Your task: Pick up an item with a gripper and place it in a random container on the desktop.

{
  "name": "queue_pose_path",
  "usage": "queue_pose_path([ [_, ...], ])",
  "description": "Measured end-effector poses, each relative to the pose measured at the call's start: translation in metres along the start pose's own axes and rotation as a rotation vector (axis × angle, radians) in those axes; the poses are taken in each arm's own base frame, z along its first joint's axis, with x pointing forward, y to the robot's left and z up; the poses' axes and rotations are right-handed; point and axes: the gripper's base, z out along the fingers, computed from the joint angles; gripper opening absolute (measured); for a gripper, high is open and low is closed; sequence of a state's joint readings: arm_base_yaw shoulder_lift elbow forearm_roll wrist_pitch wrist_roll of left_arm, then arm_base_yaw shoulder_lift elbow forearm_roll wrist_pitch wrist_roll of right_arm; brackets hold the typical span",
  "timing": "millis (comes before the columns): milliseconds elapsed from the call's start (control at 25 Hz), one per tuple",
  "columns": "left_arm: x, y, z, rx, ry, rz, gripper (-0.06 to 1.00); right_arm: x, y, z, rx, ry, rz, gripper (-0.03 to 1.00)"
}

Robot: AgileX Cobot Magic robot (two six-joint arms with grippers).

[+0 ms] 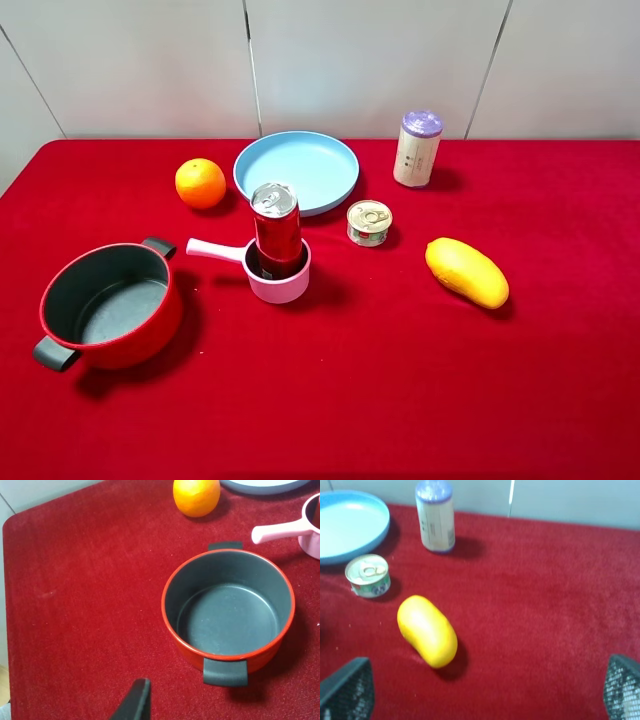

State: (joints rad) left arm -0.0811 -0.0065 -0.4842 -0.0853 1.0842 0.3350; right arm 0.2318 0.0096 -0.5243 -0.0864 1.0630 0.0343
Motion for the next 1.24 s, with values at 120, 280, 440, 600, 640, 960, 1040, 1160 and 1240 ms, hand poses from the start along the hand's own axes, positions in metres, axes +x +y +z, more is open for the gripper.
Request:
queue_pose_path([
  [120,0.0000,0.0000,0.0000,0.000,0.000,0.000,0.98,0.0012,-0.0003,-0.0022,0.002,-0.015,0.000,0.69],
  [280,0.0000,0.0000,0.0000,0.000,0.000,0.000,0.98,0.0024,0.0002,0.0002,-0.001,-0.013,-0.006,0.69],
  [440,0.0000,0.0000,0.0000,0.000,0.000,0.000,0.98,0.0038,0.0009,0.0041,-0.006,-0.018,-0.010,0.69],
  [600,0.0000,0.0000,0.0000,0.000,0.000,0.000,0.98,0.0037,0.0012,0.0041,-0.009,-0.019,-0.008,0.69],
  [640,0.0000,0.0000,0.0000,0.000,0.000,0.000,0.98,0.0037,0.0014,0.0041,-0.012,-0.019,-0.007,0.69],
  [960,-0.0001,0.0000,0.0000,0.000,-0.001,0.000,0.98,0.0037,0.0023,0.0041,-0.021,-0.019,-0.002,0.69],
  [1040,-0.0001,0.0000,0.0000,0.000,-0.001,0.000,0.98,0.0036,0.0023,0.0041,-0.022,-0.019,-0.002,0.69],
  [1160,-0.0001,0.0000,0.0000,0.000,-0.001,0.000,0.98,0.0036,0.0026,0.0041,-0.025,-0.019,-0.003,0.69],
  [1240,-0.0001,0.0000,0.0000,0.000,-0.001,0.000,0.98,0.0036,0.0026,0.0041,-0.025,-0.019,-0.003,0.69],
])
